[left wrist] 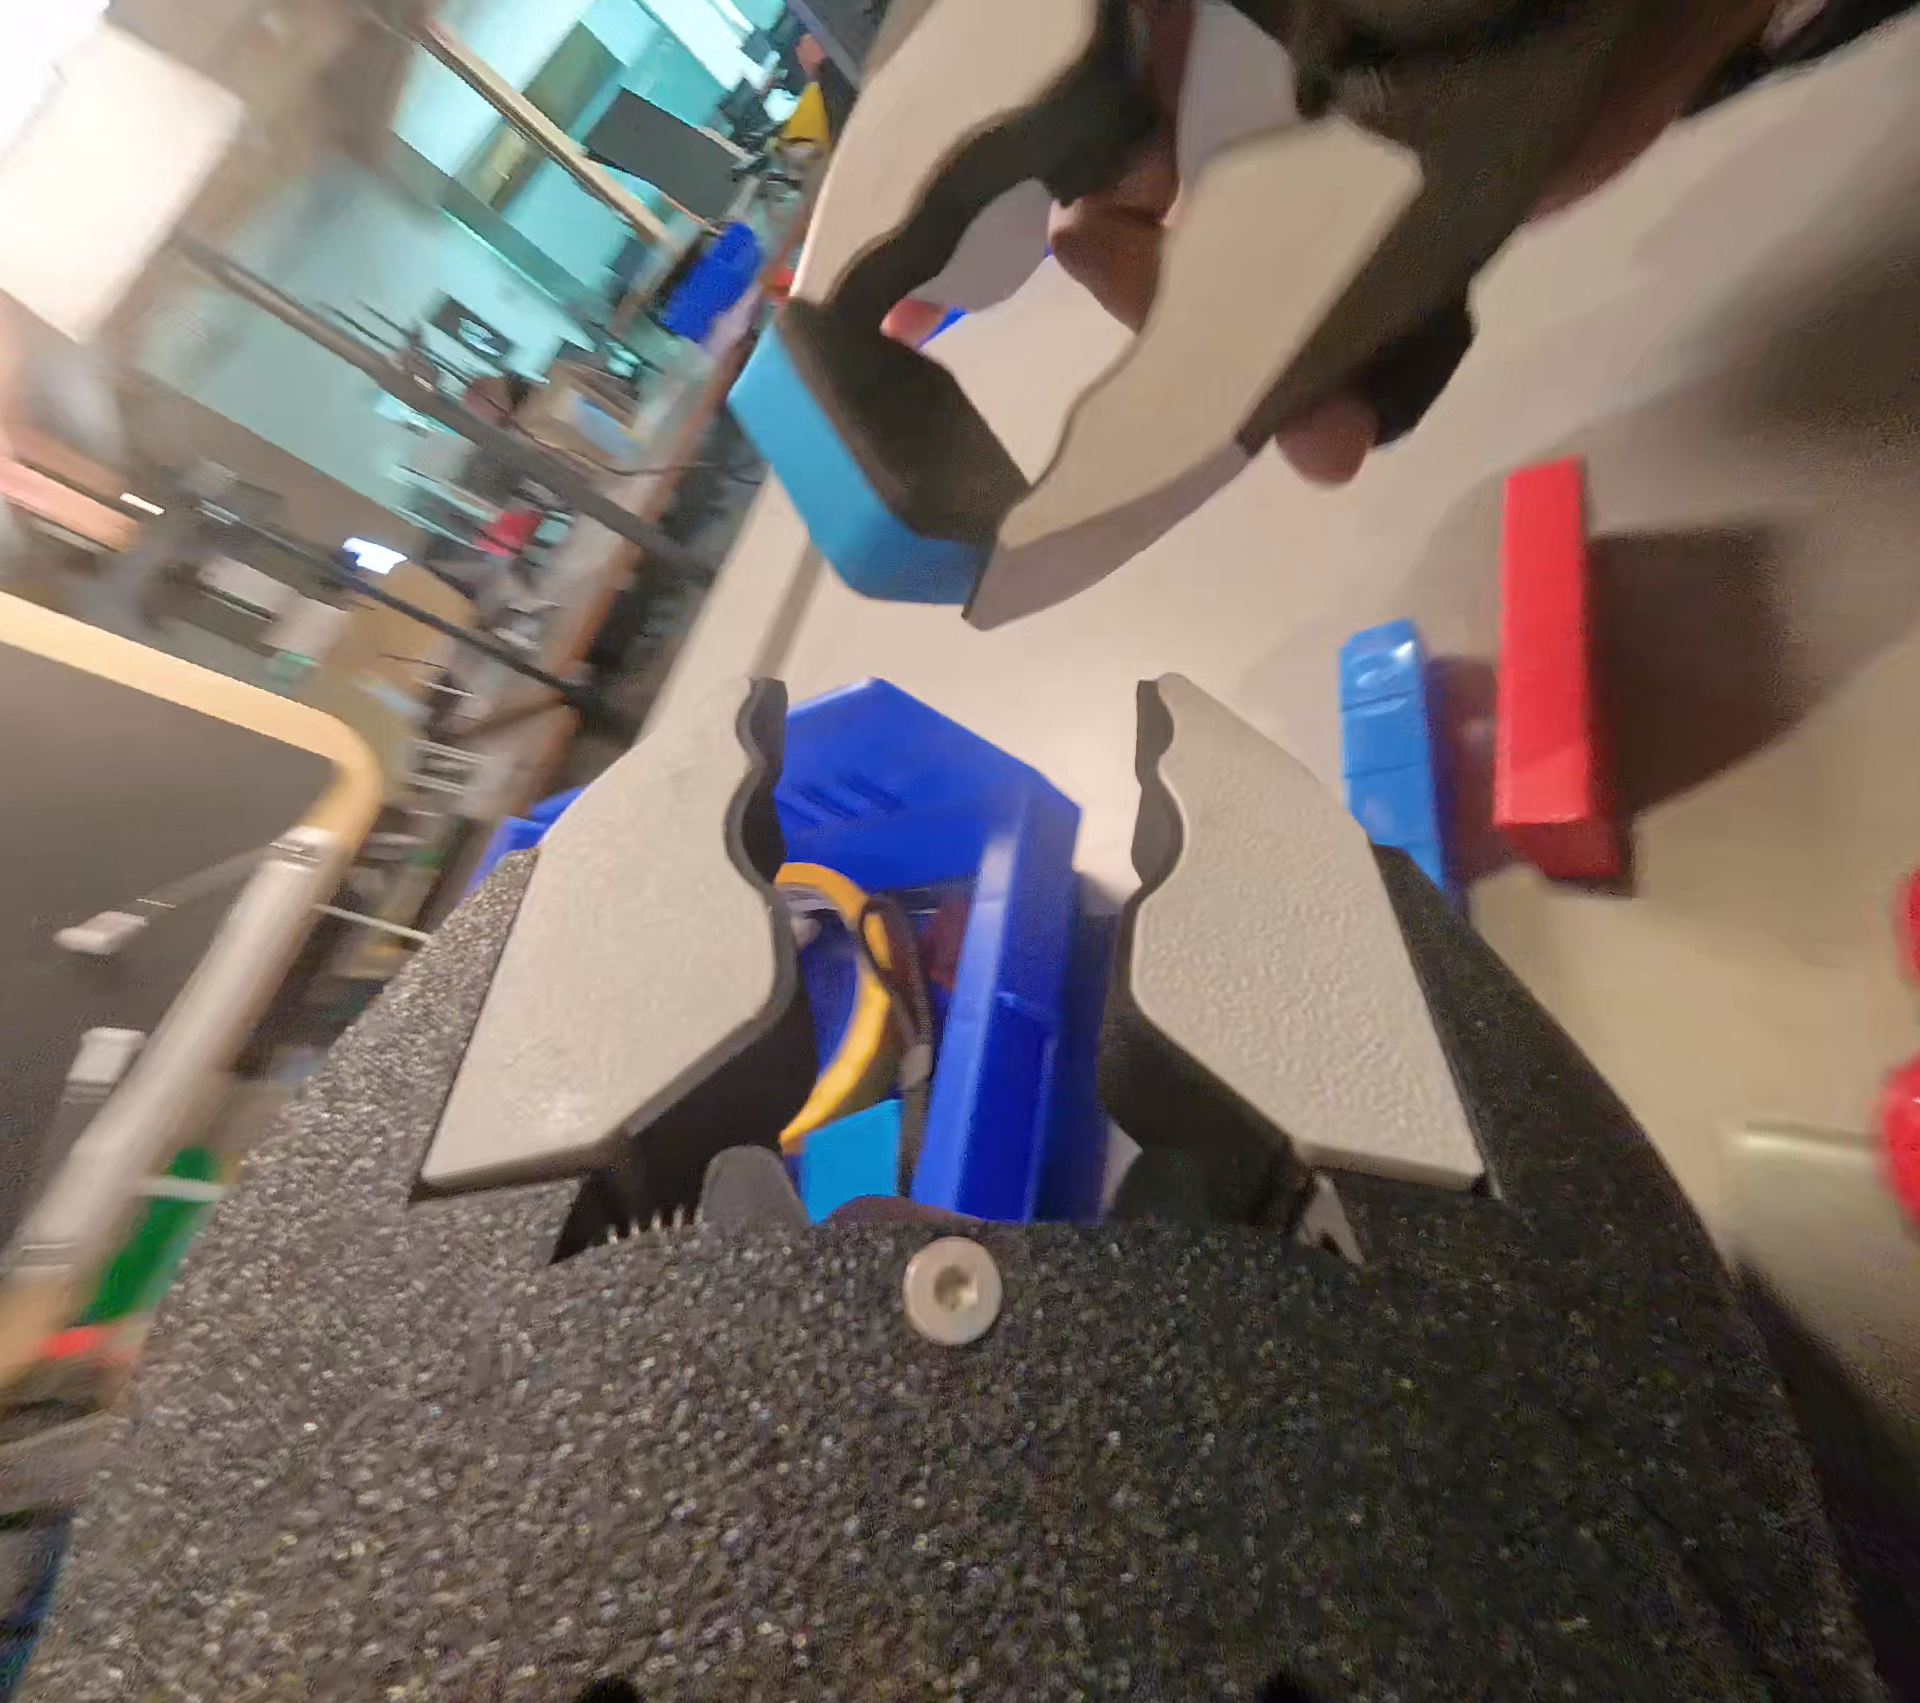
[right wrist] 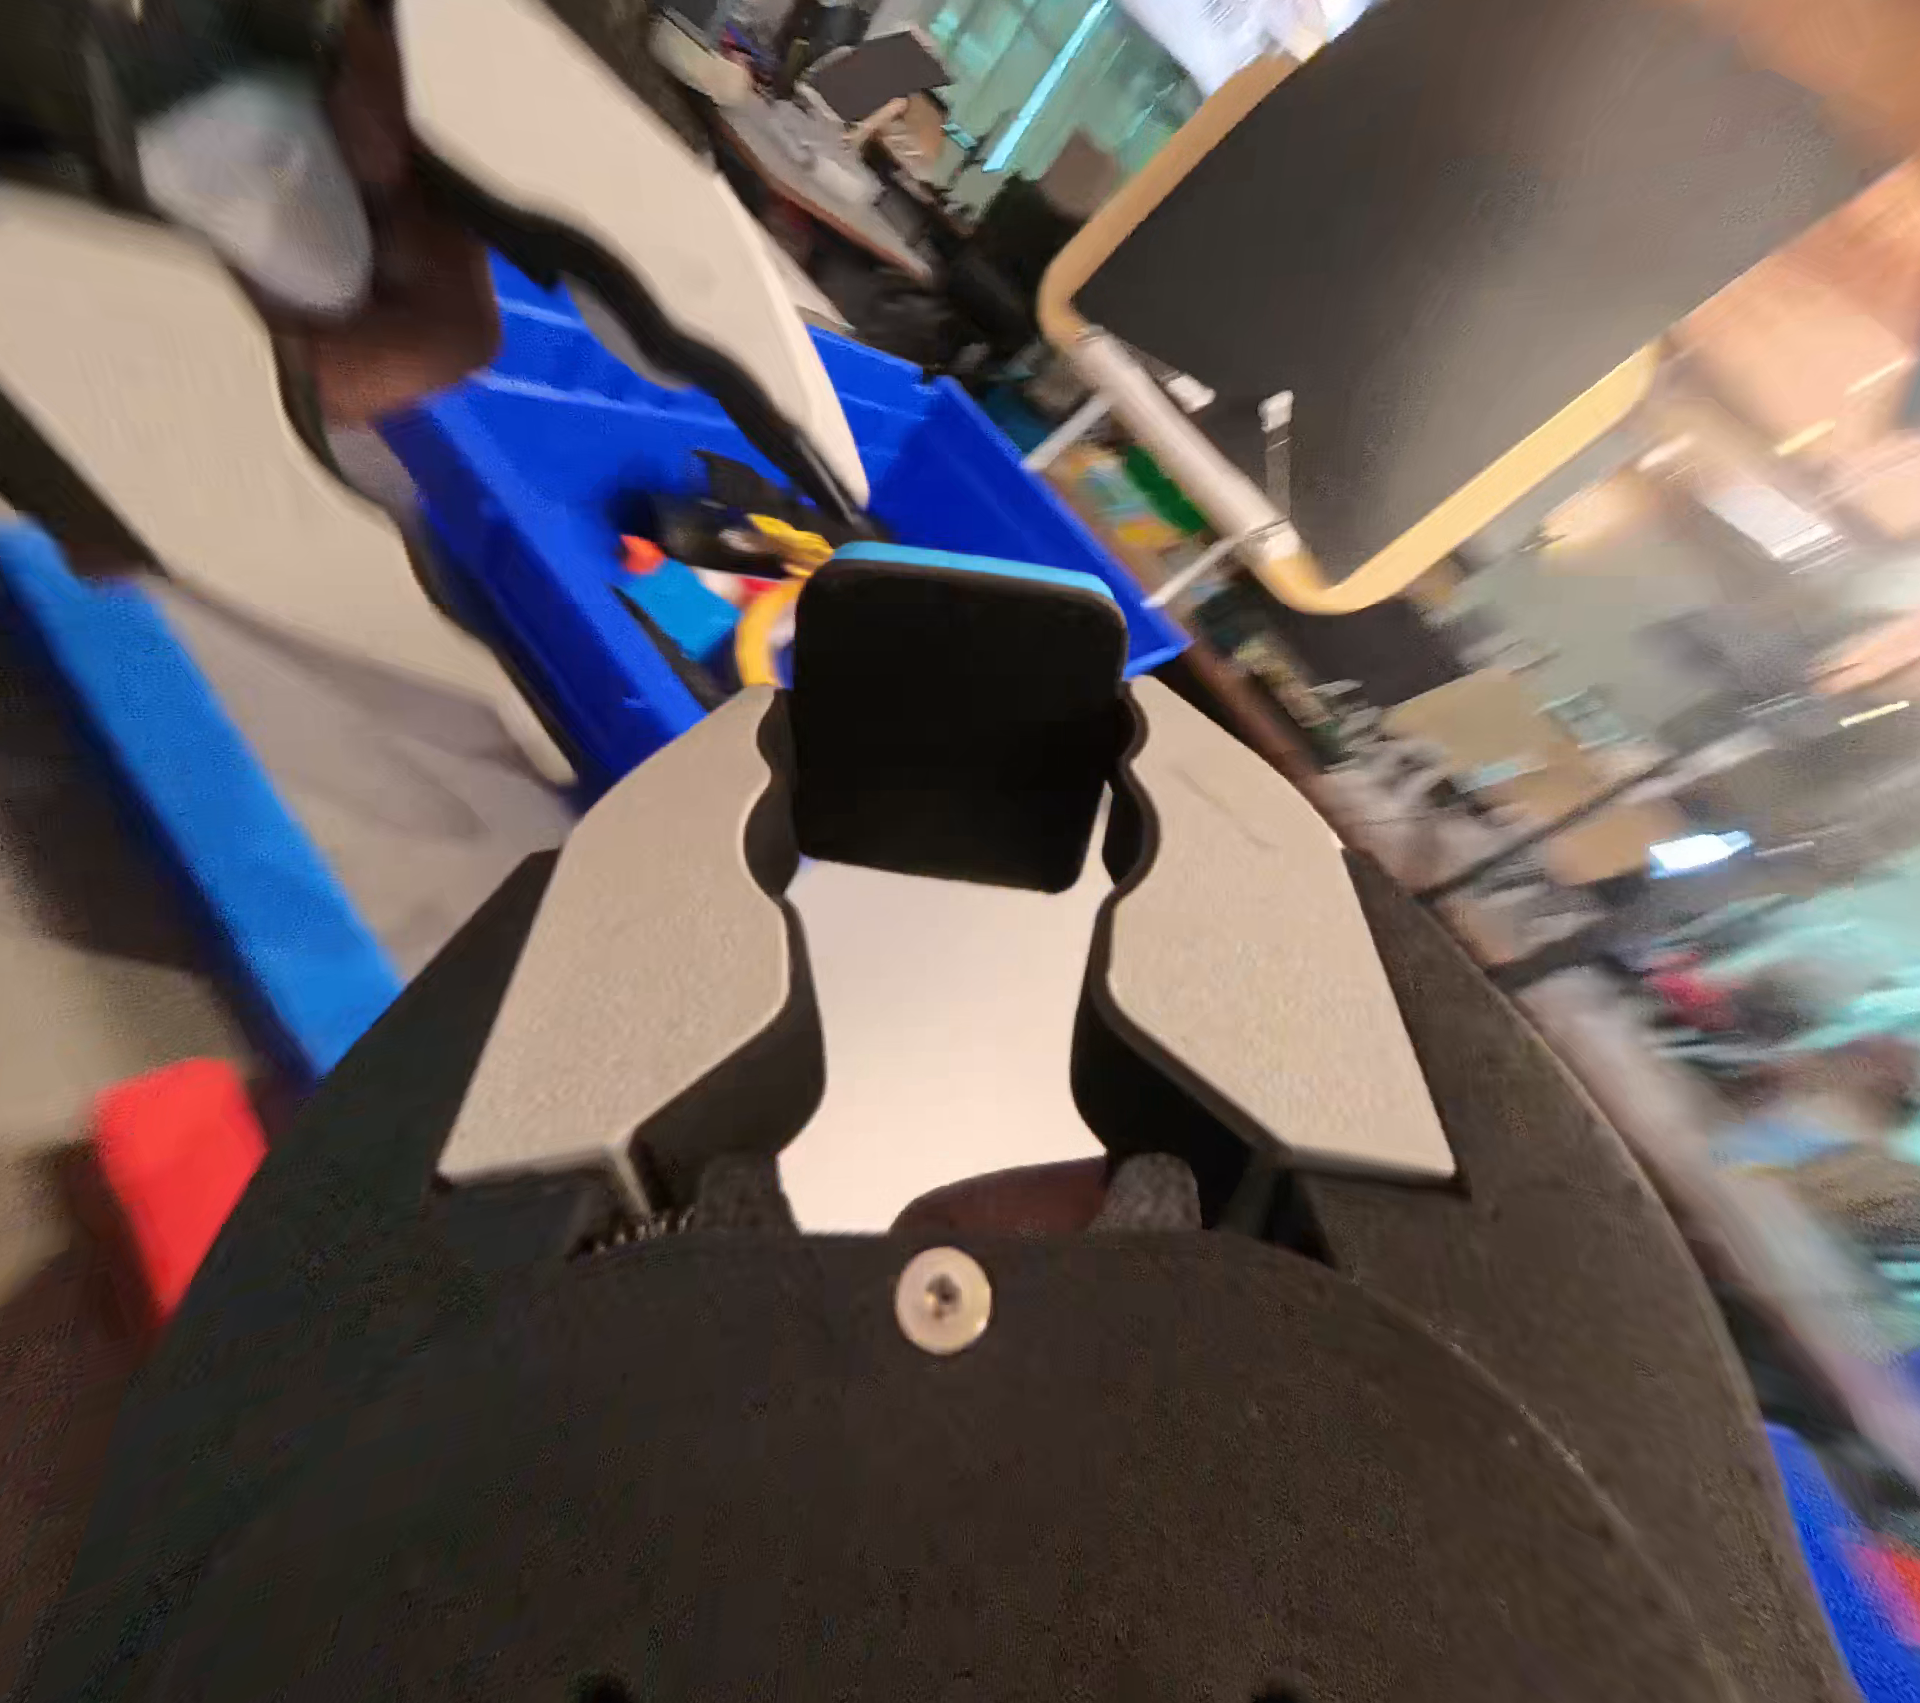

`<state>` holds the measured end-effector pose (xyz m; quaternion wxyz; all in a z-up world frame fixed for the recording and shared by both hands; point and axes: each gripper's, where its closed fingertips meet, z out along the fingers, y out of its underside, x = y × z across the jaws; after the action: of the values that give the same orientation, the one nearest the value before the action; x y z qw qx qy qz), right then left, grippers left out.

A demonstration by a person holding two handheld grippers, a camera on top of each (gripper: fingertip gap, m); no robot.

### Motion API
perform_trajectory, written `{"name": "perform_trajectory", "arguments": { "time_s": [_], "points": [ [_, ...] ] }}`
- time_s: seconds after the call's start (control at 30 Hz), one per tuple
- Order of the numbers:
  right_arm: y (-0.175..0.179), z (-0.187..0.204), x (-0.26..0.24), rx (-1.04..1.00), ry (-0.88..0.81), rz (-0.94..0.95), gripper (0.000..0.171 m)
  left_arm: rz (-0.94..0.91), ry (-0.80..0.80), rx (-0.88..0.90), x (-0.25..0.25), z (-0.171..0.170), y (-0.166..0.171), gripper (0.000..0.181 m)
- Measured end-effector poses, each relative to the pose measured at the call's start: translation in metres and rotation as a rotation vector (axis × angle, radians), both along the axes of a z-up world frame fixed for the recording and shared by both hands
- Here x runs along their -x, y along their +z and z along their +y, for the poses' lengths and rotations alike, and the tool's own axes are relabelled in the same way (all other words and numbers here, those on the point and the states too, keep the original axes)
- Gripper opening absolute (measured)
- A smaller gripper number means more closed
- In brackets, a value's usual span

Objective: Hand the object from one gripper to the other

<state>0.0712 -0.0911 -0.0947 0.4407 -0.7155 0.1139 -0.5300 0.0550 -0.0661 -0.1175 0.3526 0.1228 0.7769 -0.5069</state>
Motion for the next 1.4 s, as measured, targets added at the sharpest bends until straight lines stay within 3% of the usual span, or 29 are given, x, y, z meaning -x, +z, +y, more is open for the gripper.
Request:
{"name": "perform_trajectory", "arguments": {
  "time_s": [0.13,0.27,0.33,0.4,0.43,0.57,0.73,0.9,1.03,1.07,1.17,1.27,1.4],
  "points": [
    [0.005,-0.001,0.003,0.323,-0.091,-0.349,0.058,0.416,-0.103,0.138,0.014,0.000,0.013,0.065],
    [0.002,0.012,0.013,0.466,-0.087,-0.509,0.057,0.625,-0.112,0.270,0.015,-0.007,0.021,0.062],
    [0.000,0.018,0.018,0.515,-0.075,-0.569,0.058,0.620,-0.088,0.257,0.014,-0.010,0.014,0.053],
    [-0.003,0.022,0.020,0.539,-0.064,-0.582,0.058,0.497,-0.088,0.239,0.016,-0.011,0.010,0.026],
    [-0.004,0.022,0.020,0.524,-0.049,-0.567,0.057,0.399,-0.072,0.224,0.014,-0.011,0.010,0.025],
    [-0.003,0.020,0.024,0.259,0.120,-0.311,0.056,-0.153,0.028,0.120,0.000,0.000,0.019,0.024],
    [-0.004,0.016,0.032,-0.096,0.405,0.180,0.069,-0.519,-0.087,0.085,0.021,0.003,0.027,0.024],
    [-0.004,0.017,0.057,-0.414,0.739,0.692,0.073,-0.589,-0.228,0.116,0.044,0.005,0.027,0.024],
    [-0.013,0.031,0.075,-0.443,0.854,0.807,0.075,-0.575,-0.313,0.131,0.062,0.002,0.024,0.024],
    [-0.014,0.034,0.081,-0.439,0.882,0.822,0.066,-0.568,-0.319,0.127,0.063,0.001,0.023,0.024],
    [-0.011,0.035,0.076,-0.409,0.842,0.707,0.060,-0.435,-0.310,0.147,0.056,0.001,0.023,0.027],
    [-0.008,0.027,0.061,-0.320,0.720,0.489,0.059,-0.222,-0.268,0.186,0.041,0.002,0.024,0.041],
    [0.000,0.018,0.048,-0.166,0.565,0.178,0.059,0.369,-0.266,0.190,0.028,0.003,0.015,0.067]
  ]
}}
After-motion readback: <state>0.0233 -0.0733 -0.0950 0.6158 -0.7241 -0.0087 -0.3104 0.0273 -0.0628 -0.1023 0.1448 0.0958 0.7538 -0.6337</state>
